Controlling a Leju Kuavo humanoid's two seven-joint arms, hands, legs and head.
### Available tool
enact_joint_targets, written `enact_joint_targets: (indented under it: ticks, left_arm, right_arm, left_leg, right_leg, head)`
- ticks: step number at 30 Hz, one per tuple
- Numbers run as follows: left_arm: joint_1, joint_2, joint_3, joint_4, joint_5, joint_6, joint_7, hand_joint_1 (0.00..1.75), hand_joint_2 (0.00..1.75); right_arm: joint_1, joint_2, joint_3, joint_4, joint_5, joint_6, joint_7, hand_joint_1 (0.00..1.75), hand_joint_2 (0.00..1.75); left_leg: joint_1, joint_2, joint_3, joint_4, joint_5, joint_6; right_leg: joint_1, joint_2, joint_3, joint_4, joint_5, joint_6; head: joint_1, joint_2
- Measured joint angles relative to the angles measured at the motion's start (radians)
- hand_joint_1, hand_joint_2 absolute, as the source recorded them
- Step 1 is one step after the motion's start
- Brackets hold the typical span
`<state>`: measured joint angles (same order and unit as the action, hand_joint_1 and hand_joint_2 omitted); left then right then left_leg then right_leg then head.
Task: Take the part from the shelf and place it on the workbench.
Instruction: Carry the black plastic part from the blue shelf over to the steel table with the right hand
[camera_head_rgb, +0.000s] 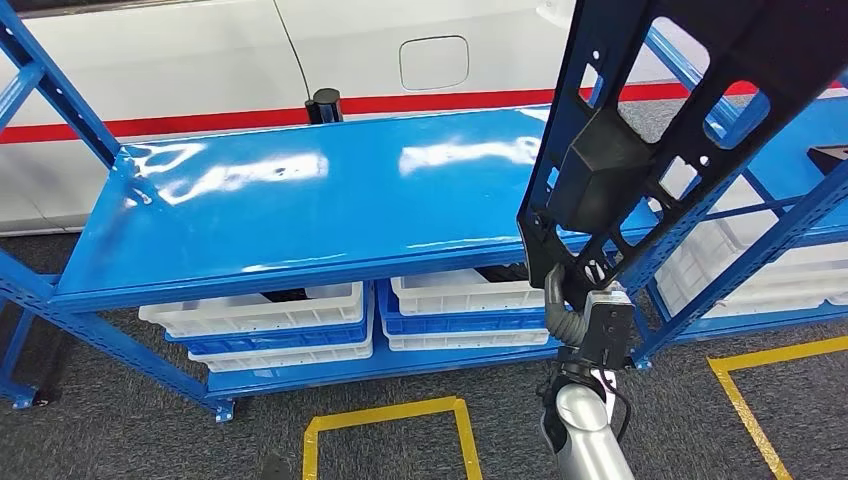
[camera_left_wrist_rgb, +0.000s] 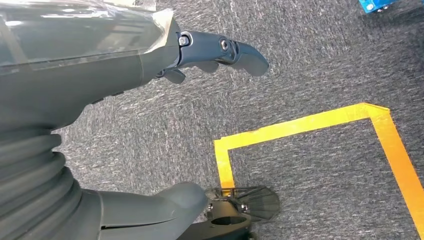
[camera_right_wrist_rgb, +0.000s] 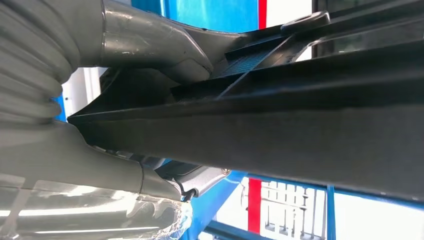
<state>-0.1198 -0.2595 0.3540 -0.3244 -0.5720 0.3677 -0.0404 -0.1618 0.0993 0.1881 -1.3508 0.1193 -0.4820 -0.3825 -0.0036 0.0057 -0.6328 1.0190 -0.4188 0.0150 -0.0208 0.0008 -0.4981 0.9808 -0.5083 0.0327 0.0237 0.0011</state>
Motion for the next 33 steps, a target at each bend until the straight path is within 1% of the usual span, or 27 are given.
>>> enact_joint_targets:
  ticks: [1, 3, 4, 5, 6, 7, 9, 10, 11, 13, 15, 16, 17, 18, 19, 20, 21, 22, 24, 25, 26, 27, 29, 30, 31, 32, 33]
  left_arm:
    - [0.001, 0.0, 0.0, 0.0, 0.0, 0.0, 0.0, 0.0, 1.75]
    - [0.002, 0.0, -0.001, -0.001, 0.0, 0.0, 0.0, 0.0, 1.75]
    - [0.004, 0.0, -0.001, -0.001, 0.0, 0.0, 0.0, 0.0, 1.75]
    - [0.005, 0.001, -0.001, -0.001, 0.0, 0.0, 0.0, 0.0, 1.75]
    - [0.006, 0.001, -0.001, -0.001, 0.001, 0.0, 0.0, 0.0, 1.75]
    - [0.008, 0.001, -0.001, -0.001, 0.001, 0.0, 0.0, 0.0, 1.75]
    - [0.008, 0.001, -0.001, -0.001, 0.001, 0.0, 0.0, 0.0, 1.75]
    - [0.008, 0.001, -0.002, -0.001, 0.001, 0.0, -0.001, 0.0, 1.75]
    - [0.008, 0.001, -0.002, -0.001, 0.001, 0.0, -0.002, 0.0, 1.75]
    - [0.009, 0.001, -0.003, -0.001, 0.0, -0.002, -0.003, 0.0, 1.75]
    - [0.008, 0.001, -0.006, -0.001, -0.006, -0.005, -0.002, 0.0, 1.75]
    - [0.007, 0.002, -0.009, -0.001, -0.009, -0.007, -0.001, 0.0, 1.75]
    - [0.005, 0.002, -0.012, -0.001, -0.011, -0.01, 0.001, 0.0, 1.75]
    - [0.004, 0.002, -0.015, -0.001, -0.011, -0.012, 0.003, 0.0, 1.75]
    - [0.004, 0.003, -0.018, -0.001, -0.012, -0.015, 0.004, 0.0, 1.75]
    - [0.004, 0.003, -0.021, -0.001, -0.012, -0.017, 0.006, 0.0, 1.75]
    - [0.004, 0.003, -0.022, -0.001, -0.012, -0.018, 0.007, 0.0, 1.75]
    - [0.004, 0.004, -0.023, -0.001, -0.012, -0.018, 0.008, 0.0, 1.75]
    - [0.003, 0.004, -0.025, -0.001, -0.012, -0.019, 0.009, 0.0, 1.75]
    - [0.002, 0.004, -0.026, -0.001, -0.012, -0.019, 0.009, 0.0, 1.75]
    - [0.001, 0.004, -0.028, -0.001, -0.012, -0.02, 0.009, 0.0, 1.75]
    - [0.0, 0.004, -0.029, -0.001, -0.012, -0.021, 0.009, 0.0, 1.75]
    - [-0.001, 0.005, -0.031, -0.001, -0.012, -0.022, 0.009, 0.0, 1.75]
    - [-0.001, 0.006, -0.032, -0.001, -0.012, -0.023, 0.008, 0.0, 1.75]
    - [-0.001, 0.007, -0.033, -0.001, -0.012, -0.023, 0.008, 0.0, 1.75]
    - [-0.001, 0.008, -0.034, -0.001, -0.011, -0.023, 0.008, 0.0, 1.75]
    - [-0.001, 0.009, -0.035, 0.0, -0.011, -0.023, 0.008, 0.0, 1.75]
  right_arm:
    - [0.001, 0.0, 0.0, -0.002, 0.0, 0.0, 0.0, 1.75, 1.75]
    - [0.002, 0.001, 0.001, -0.004, 0.001, 0.0, 0.0, 1.75, 1.75]
    - [0.004, 0.001, 0.001, -0.004, 0.001, 0.0, 0.0, 1.75, 1.75]
    - [0.007, 0.001, 0.001, -0.005, 0.001, 0.0, 0.0, 1.75, 1.75]
    - [0.01, 0.001, 0.001, -0.005, 0.001, 0.001, 0.001, 1.75, 1.75]
    - [0.013, 0.001, 0.001, -0.005, 0.001, 0.001, 0.001, 1.75, 1.75]
    - [0.014, 0.0, 0.001, -0.006, 0.001, 0.0, 0.001, 1.75, 1.75]
    - [0.013, 0.0, 0.001, -0.006, 0.001, 0.0, 0.001, 1.75, 1.75]
    - [0.013, 0.0, 0.001, -0.007, 0.001, 0.0, 0.001, 1.75, 1.75]
    - [0.013, 0.0, 0.0, -0.009, 0.0, -0.004, 0.002, 1.75, 1.75]
    - [0.017, -0.002, 0.0, -0.014, 0.0, -0.011, 0.002, 1.75, 1.75]
    - [0.019, -0.003, 0.0, -0.018, -0.001, -0.015, 0.002, 1.75, 1.75]
    - [0.021, -0.004, -0.001, -0.021, -0.001, -0.018, 0.002, 1.75, 1.75]
    - [0.025, -0.006, -0.001, -0.024, -0.001, -0.02, 0.002, 1.75, 1.75]
    - [0.029, -0.007, -0.002, -0.026, -0.001, -0.021, 0.002, 1.75, 1.75]
    - [0.035, -0.008, -0.003, -0.027, -0.001, -0.021, 0.002, 1.75, 1.75]
    - [0.04, -0.009, -0.004, -0.028, -0.002, -0.022, 0.002, 1.75, 1.75]
    - [0.044, -0.01, -0.005, -0.029, -0.002, -0.022, 0.002, 1.75, 1.75]
    - [0.046, -0.012, -0.007, -0.034, -0.002, -0.022, 0.002, 1.75, 1.75]
    - [0.045, -0.012, -0.007, -0.037, -0.002, -0.022, 0.001, 1.75, 1.75]
    - [0.045, -0.012, -0.007, -0.04, -0.002, -0.022, 0.001, 1.75, 1.75]
    - [0.045, -0.012, -0.007, -0.042, -0.003, -0.021, -0.001, 1.75, 1.75]
    - [0.047, -0.013, -0.007, -0.045, -0.005, -0.018, -0.006, 1.75, 1.75]
    - [0.048, -0.013, -0.008, -0.045, -0.007, -0.016, -0.008, 1.75, 1.75]
    - [0.048, -0.014, -0.009, -0.045, -0.008, -0.013, -0.01, 1.75, 1.75]
    - [0.048, -0.014, -0.01, -0.045, -0.01, -0.01, -0.013, 1.75, 1.75]
    - [0.048, -0.013, -0.011, -0.046, -0.01, -0.007, -0.015, 1.75, 1.75]
  left_leg:
    - [0.002, -0.002, -0.015, 0.034, -0.031, -0.006]
    - [0.007, -0.005, -0.063, 0.159, -0.118, -0.017]
    - [0.01, -0.006, -0.082, 0.222, -0.148, -0.022]
    - [0.012, -0.006, -0.091, 0.264, -0.161, -0.026]
    - [0.015, -0.006, -0.081, 0.268, -0.154, -0.028]
    - [0.017, -0.005, -0.05, 0.23, -0.131, -0.028]
    - [0.02, -0.007, 0.044, 0.089, -0.081, -0.026]
    - [0.019, -0.008, 0.079, 0.03, -0.067, -0.022]
    - [0.018, -0.009, 0.097, -0.003, -0.063, -0.019]
    - [0.012, -0.01, 0.094, -0.016, -0.062, -0.008]
    - [0.012, -0.007, 0.086, -0.023, -0.049, 0.01]
    - [0.013, -0.005, 0.08, -0.028, -0.042, 0.021]
    - [0.014, -0.003, 0.073, -0.03, -0.034, 0.03]
    - [0.012, -0.003, 0.064, -0.03, -0.028, 0.035]
    - [0.011, -0.002, 0.055, -0.03, -0.022, 0.038]
    - [0.009, -0.002, 0.047, -0.029, -0.015, 0.039]
    - [0.008, -0.002, 0.039, -0.029, -0.009, 0.038]
    - [0.007, -0.002, 0.032, -0.029, -0.003, 0.037]
    - [0.007, -0.002, 0.023, -0.028, 0.007, 0.031]
    - [0.006, -0.002, 0.02, -0.026, 0.011, 0.027]
    - [0.003, -0.002, 0.017, -0.024, 0.014, 0.023]
    - [0.001, -0.002, 0.014, -0.023, 0.018, 0.018]
    - [-0.002, -0.002, 0.01, -0.022, 0.026, 0.009]
    - [0.0, -0.003, 0.007, -0.021, 0.029, 0.004]
    - [0.001, -0.004, 0.001, -0.013, 0.02, -0.002]
    - [0.004, -0.005, -0.01, 0.011, -0.004, -0.007]
    - [0.006, -0.006, -0.029, 0.058, -0.043, -0.013]
  right_leg:
    - [-0.004, -0.001, -0.005, -0.001, 0.007, -0.011]
    - [-0.005, -0.002, -0.019, 0.0, 0.021, -0.025]
    - [-0.004, -0.002, -0.026, 0.001, 0.027, -0.025]
    - [-0.004, -0.003, -0.033, 0.002, 0.032, -0.024]
    - [-0.004, -0.003, -0.038, 0.003, 0.036, -0.022]
    - [-0.004, -0.003, -0.042, 0.004, 0.039, -0.02]
    - [-0.004, -0.002, -0.047, 0.01, 0.042, -0.016]
    - [-0.002, -0.002, -0.05, 0.012, 0.044, -0.012]
    - [0.001, -0.002, -0.053, 0.014, 0.047, -0.007]
    - [0.003, -0.002, -0.06, 0.013, 0.056, 0.007]
    - [0.002, -0.002, -0.075, 0.027, 0.047, 0.016]
    - [0.003, -0.002, -0.091, 0.058, 0.027, 0.015]
    - [0.003, -0.002, -0.115, 0.11, -0.005, 0.011]
    - [0.004, -0.002, -0.142, 0.177, -0.04, 0.007]
    - [0.004, -0.001, -0.167, 0.246, -0.071, 0.006]
    - [0.004, -0.001, -0.182, 0.293, -0.09, 0.007]
    - [0.004, -0.001, -0.179, 0.305, -0.094, 0.012]
    - [0.004, -0.002, -0.154, 0.274, -0.083, 0.018]
    - [0.004, -0.002, -0.061, 0.128, -0.041, 0.029]
    - [0.004, -0.002, -0.021, 0.058, -0.026, 0.03]
    - [0.006, -0.002, 0.003, 0.013, -0.017, 0.028]
    - [0.008, -0.001, 0.009, -0.003, -0.014, 0.023]
    - [0.012, 0.0, 0.002, -0.001, -0.006, 0.011]
    - [0.008, 0.0, -0.002, 0.001, -0.001, 0.003]
    - [0.004, -0.001, -0.005, 0.001, 0.005, -0.004]
    - [0.001, -0.002, -0.01, 0.001, 0.014, -0.013]
    - [-0.003, -0.002, -0.016, 0.001, 0.022, -0.02]
  head:
    - [-0.002, 0.0]
    - [-0.005, 0.0]
    - [-0.005, 0.0]
    - [-0.005, 0.0]
    - [-0.005, 0.0]
    - [-0.005, 0.0]
    - [-0.005, 0.0]
    - [-0.005, 0.0]
    - [-0.004, 0.0]
    - [-0.003, 0.0]
    - [-0.003, 0.0]
    - [-0.002, 0.0]
    - [0.0, 0.0]
    - [0.002, 0.0]
    - [0.003, 0.0]
    - [0.003, 0.0]
    - [0.003, 0.0]
    - [0.003, 0.0]
    - [0.003, 0.0]
    - [0.003, 0.0]
    - [0.003, 0.0]
    - [0.002, 0.0]
    - [0.0, 0.0]
    - [0.0, 0.0]
    - [0.0, 0.0]
    - [-0.002, 0.0]
    - [-0.004, 0.0]
